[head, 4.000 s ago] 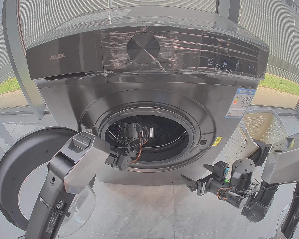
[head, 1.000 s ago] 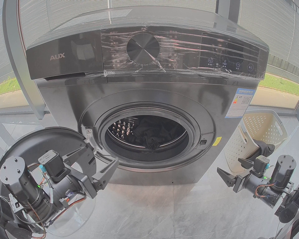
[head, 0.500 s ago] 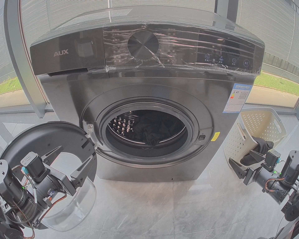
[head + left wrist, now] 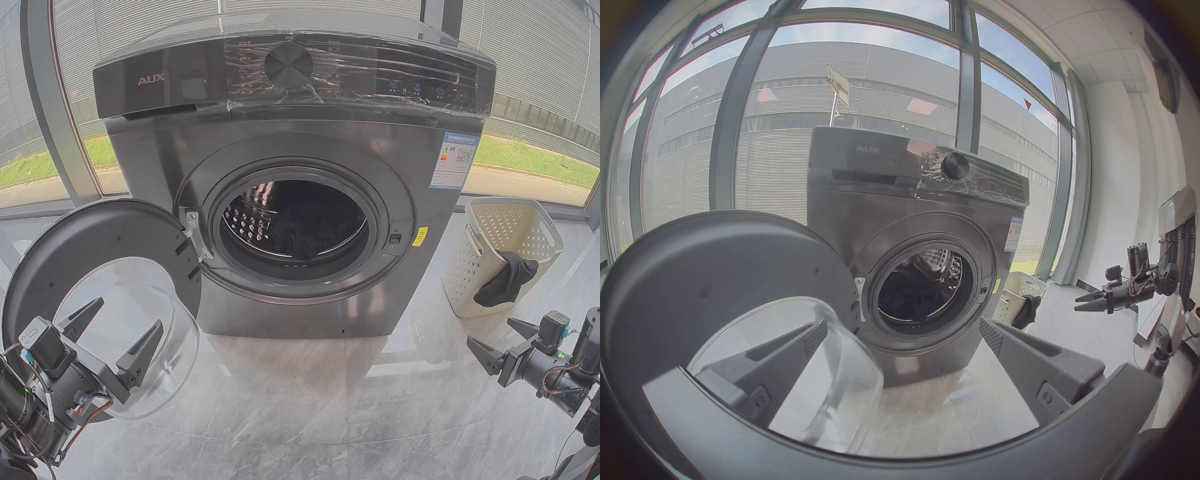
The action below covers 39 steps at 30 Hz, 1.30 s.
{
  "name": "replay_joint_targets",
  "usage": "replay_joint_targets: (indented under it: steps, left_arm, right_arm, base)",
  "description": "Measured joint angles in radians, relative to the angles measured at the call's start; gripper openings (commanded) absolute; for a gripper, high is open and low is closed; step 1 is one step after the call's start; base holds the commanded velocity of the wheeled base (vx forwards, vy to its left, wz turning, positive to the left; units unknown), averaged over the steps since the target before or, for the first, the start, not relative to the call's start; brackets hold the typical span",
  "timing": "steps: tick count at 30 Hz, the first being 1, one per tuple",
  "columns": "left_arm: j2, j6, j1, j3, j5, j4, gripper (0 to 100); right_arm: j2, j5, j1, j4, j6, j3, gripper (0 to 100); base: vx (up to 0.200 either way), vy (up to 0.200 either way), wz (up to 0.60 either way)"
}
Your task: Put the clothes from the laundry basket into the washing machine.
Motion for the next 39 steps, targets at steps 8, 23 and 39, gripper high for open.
replay_joint_targets:
  steps: [8,23,39]
  left_arm:
    - [-0.136,-0.001,0.02,0.007,-0.001,0.166,100]
    - [-0.576,-0.034,0.158,0.008,-0.03,0.652,100]
    - [-1.11,-0.033,0.511,0.007,-0.169,1.174,100]
  right_arm:
    - [-0.246,0.01,-0.006,0.294,-0.001,0.0,100]
    - [-0.931,-0.005,-0.123,0.861,-0.011,0.0,100]
    - [-1.349,-0.099,-0.249,1.148,-0.021,0.0,100]
  base:
    - [-0.175,0.0,0.0]
    - [0.0,0.0,0.0]
    - [0.0,0.0,0.0]
